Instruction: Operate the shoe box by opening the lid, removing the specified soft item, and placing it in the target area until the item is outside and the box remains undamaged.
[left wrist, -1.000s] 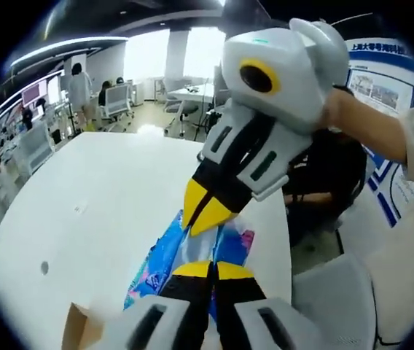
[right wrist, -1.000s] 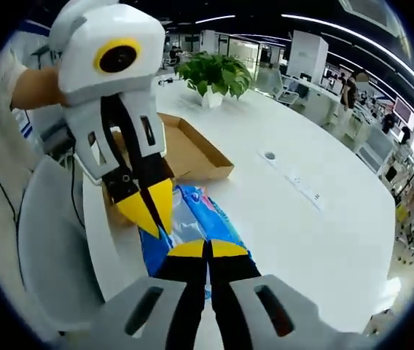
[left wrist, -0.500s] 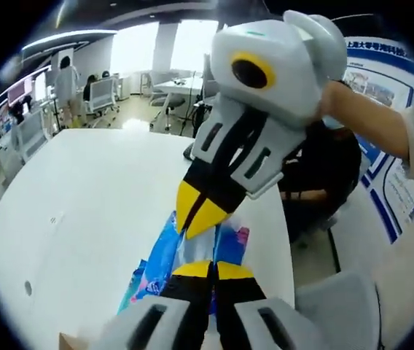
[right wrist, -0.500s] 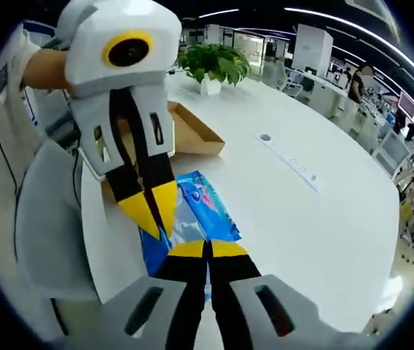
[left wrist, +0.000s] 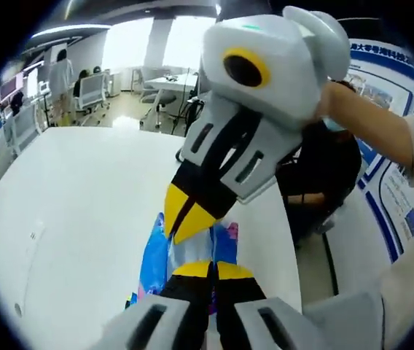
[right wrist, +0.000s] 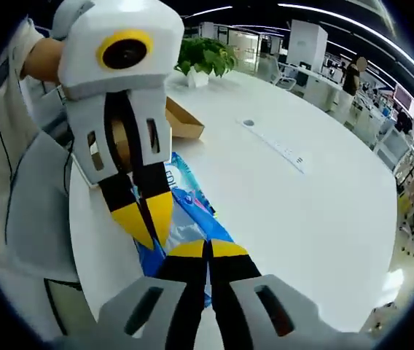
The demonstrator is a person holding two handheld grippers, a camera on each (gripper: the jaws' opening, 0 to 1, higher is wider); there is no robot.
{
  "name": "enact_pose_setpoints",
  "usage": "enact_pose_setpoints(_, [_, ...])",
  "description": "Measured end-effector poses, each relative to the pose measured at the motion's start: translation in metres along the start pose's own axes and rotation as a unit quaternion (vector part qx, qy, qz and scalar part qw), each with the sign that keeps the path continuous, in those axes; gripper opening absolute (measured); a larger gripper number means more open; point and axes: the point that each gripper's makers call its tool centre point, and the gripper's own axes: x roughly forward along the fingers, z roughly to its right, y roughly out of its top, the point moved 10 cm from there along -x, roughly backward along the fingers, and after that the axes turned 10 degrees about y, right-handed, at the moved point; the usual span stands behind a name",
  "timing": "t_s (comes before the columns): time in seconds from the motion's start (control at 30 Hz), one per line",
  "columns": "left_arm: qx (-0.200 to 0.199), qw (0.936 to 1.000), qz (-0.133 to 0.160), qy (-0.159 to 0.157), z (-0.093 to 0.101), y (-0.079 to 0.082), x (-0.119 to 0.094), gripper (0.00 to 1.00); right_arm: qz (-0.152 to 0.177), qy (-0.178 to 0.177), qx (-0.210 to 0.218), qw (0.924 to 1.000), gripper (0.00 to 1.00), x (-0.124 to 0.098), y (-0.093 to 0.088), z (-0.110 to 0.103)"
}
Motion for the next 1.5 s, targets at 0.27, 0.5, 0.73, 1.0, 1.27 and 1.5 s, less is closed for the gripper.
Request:
enact_pose_setpoints(0.27, [0.001, 1.0, -0.004, -0.007, -0.005, 0.005, 0.03, 0.0, -0.004, -0.013, 0.012, 0.9998, 0.0, 0.003, -0.018, 0.015])
enact_pose_setpoints(0.5, [-0.006, 0.9999, -0.006, -0.014, -0.008, 0.006, 0.058, 0.0, -0.006, -0.032, 0.036, 0.9988, 0.0, 0.015, -0.041, 0.026])
enact_pose_setpoints(0.73, [0.0, 0.9997, -0.019, -0.017, -0.01, 0.001, 0.078, 0.0, -0.014, -0.052, 0.046, 0.9975, 0.0, 0.023, -0.056, 0.033])
enact_pose_setpoints(1.0, [0.003, 0.9993, -0.03, -0.02, -0.01, -0.004, 0.084, 0.0, -0.023, -0.064, 0.055, 0.9961, 0.0, 0.025, -0.066, 0.036])
enact_pose_setpoints(1.27, [-0.015, 0.9994, -0.026, -0.019, -0.009, -0.01, 0.083, 0.0, -0.021, -0.063, 0.054, 0.9963, 0.0, 0.031, -0.065, 0.035])
enact_pose_setpoints(1.5, [-0.021, 0.9992, -0.029, -0.018, -0.009, -0.016, 0.076, 0.0, -0.019, -0.062, 0.051, 0.9966, 0.0, 0.034, -0.062, 0.033])
